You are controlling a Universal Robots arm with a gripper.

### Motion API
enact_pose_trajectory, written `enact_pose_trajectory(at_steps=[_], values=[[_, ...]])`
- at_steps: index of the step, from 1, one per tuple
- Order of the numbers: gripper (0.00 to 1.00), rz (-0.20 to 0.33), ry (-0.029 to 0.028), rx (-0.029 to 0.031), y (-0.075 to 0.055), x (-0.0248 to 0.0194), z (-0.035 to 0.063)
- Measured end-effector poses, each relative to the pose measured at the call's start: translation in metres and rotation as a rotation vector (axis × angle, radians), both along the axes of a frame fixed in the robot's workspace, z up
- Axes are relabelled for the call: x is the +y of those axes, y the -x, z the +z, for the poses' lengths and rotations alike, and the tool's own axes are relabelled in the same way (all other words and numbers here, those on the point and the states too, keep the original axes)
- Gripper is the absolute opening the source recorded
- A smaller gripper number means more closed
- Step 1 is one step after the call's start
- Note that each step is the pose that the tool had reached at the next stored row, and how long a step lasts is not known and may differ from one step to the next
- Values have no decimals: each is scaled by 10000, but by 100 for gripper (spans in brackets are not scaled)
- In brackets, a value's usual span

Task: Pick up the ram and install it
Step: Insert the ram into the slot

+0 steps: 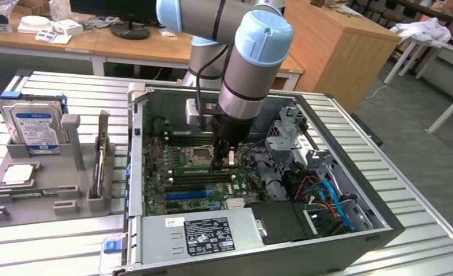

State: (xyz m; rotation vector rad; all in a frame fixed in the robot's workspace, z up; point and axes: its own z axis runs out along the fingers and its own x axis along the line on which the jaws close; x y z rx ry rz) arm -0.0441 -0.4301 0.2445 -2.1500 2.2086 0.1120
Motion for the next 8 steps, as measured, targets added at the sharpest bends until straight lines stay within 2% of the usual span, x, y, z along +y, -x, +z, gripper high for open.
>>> enact_pose_trajectory(at_steps=[8], values=[[12,55,-3,-1,0,0,-23]])
